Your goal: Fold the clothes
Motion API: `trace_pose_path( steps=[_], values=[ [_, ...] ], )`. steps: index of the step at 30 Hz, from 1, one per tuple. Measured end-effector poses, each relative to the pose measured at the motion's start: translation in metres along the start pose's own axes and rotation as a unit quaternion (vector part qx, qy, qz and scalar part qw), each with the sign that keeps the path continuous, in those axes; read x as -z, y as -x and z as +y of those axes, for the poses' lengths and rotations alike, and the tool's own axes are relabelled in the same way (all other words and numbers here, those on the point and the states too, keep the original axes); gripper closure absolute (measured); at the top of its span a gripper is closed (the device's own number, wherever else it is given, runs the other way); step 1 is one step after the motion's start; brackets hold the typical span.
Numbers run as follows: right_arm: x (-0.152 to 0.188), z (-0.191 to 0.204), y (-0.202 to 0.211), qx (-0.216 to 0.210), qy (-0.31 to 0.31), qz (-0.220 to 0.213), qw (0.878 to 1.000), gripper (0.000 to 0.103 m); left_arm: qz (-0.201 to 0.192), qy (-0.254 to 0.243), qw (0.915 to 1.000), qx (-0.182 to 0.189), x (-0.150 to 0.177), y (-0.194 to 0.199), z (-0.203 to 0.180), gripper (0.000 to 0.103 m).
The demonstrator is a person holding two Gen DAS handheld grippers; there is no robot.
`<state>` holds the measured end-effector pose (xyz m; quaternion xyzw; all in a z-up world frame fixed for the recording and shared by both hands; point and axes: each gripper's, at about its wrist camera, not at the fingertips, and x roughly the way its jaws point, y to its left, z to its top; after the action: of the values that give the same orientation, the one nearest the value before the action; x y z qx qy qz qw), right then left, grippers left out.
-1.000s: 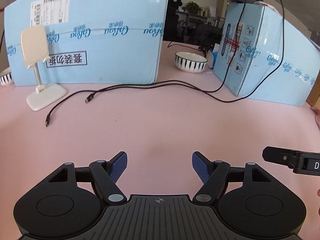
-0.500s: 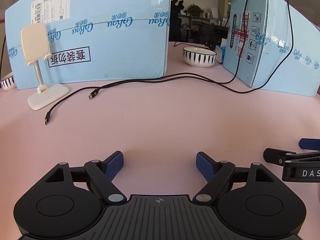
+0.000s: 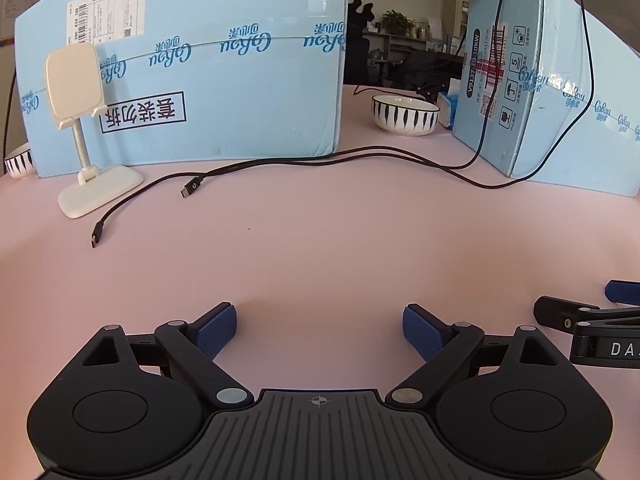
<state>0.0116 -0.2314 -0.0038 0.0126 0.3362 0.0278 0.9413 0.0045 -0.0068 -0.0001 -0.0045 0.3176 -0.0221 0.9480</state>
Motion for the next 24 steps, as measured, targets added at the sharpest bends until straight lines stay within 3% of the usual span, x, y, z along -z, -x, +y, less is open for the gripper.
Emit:
trace_pose_path(
  steps=[6,24],
  values=[
    [-0.0007,0.0007,-0.0017,0.013,-0.003,-0.002,1.0,0.0,0.004,0.003,0.9997,-0.024,0.0,-0.0011,0.0004,0.0],
    [-0.0007,0.0029,-0.002,0.016,0.002,-0.001,1.0,0.0,0.007,0.004,0.9997,-0.025,-0.0003,-0.0013,0.0006,0.0]
  ],
)
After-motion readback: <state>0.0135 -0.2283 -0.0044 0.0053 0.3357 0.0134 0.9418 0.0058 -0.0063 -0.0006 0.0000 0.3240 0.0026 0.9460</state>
